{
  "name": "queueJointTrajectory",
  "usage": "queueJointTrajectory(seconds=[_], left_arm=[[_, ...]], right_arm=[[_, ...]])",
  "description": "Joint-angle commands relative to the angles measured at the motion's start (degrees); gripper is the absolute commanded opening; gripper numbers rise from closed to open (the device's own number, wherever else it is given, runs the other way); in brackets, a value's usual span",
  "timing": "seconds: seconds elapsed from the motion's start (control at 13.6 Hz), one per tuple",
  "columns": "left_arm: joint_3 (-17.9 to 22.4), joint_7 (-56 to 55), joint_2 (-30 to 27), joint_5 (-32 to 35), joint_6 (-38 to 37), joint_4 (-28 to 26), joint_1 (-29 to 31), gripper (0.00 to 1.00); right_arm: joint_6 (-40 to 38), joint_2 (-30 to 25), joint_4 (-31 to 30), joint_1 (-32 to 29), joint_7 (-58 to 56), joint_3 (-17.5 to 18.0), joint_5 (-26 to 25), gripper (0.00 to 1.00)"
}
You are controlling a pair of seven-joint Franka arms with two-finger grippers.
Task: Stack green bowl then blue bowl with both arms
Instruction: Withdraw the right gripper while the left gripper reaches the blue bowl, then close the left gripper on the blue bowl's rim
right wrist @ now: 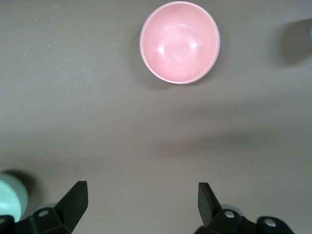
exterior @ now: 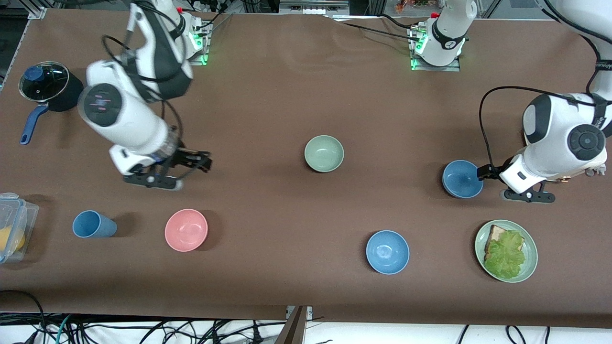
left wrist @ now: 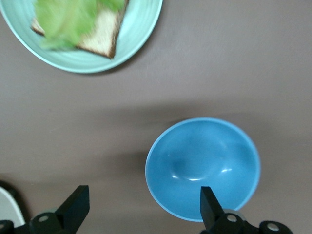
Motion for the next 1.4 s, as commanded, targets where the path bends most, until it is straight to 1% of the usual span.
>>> queueJointTrajectory(seconds=[0.0,0.15,0.22,0.37,0.52,0.59,0.66,0.74,0.81,0.88,0.96,1.03,1.11,1.25,1.33], left_arm=[[-0.6,2.5,0.2,1.2,9.7,-6.1,2.1,1.0],[-0.6,2.7,1.3,1.2,11.5,-7.0,2.6,1.0],[-0.6,2.5,3.5,1.1,13.0,-6.7,2.7,1.0],[-0.6,2.5,5.2,1.1,14.7,-7.0,3.3,1.0],[-0.6,2.5,6.6,1.1,14.8,-6.9,3.4,0.99],[-0.6,2.5,6.7,1.1,14.8,-6.8,3.4,0.93],[-0.6,2.6,6.7,1.1,14.8,-6.7,3.4,0.8],[-0.6,2.5,6.3,1.1,14.7,-6.8,3.6,0.51],[-0.6,2.7,6.1,1.1,14.1,-6.7,3.5,0.42],[-0.6,2.8,5.9,1.1,13.7,-6.6,3.6,0.23],[-0.6,2.8,5.5,1.1,12.9,-6.6,3.6,0.15],[-0.7,2.6,5.2,1.1,12.5,-6.5,3.6,0.15],[-0.7,2.6,5.1,0.9,12.5,-6.4,3.6,0.13],[-0.8,2.7,4.9,0.7,12.0,-6.5,3.6,0.0],[-0.9,2.7,4.8,0.7,11.4,-6.4,3.6,0.0]], right_arm=[[-6.5,-5.7,-1.3,-0.1,-6.6,-4.4,3.6,1.0],[-10.2,-9.0,-1.3,-0.1,-8.8,-6.0,3.7,1.0],[-10.9,-9.8,-1.4,-0.4,-9.2,-6.5,3.7,1.0],[-13.2,-11.1,-1.3,-2.9,-10.4,-6.3,3.4,1.0],[-13.6,-11.9,-1.2,-5.6,-16.0,-5.8,2.9,1.0],[-13.8,-12.3,-1.2,-8.1,-17.0,-4.7,2.9,1.0],[-13.9,-12.7,-1.2,-12.1,-17.9,-1.1,2.7,1.0],[-13.9,-12.9,-1.2,-16.2,-18.5,2.6,2.4,1.0],[-13.9,-12.9,-1.2,-16.9,-18.4,3.9,1.1,1.0],[-13.9,-12.9,-1.2,-17.0,-17.8,4.4,0.1,1.0],[-13.9,-12.8,-1.1,-16.9,-17.5,4.4,0.0,1.0],[-13.9,-12.9,-1.1,-16.8,-17.9,4.3,0.0,1.0],[-13.9,-12.8,-1.1,-16.8,-18.3,4.1,0.0,1.0],[-13.9,-12.8,-1.1,-16.8,-18.3,4.0,-0.1,1.0],[-13.8,-12.6,-0.8,-16.8,-18.4,4.0,-0.1,1.0]])
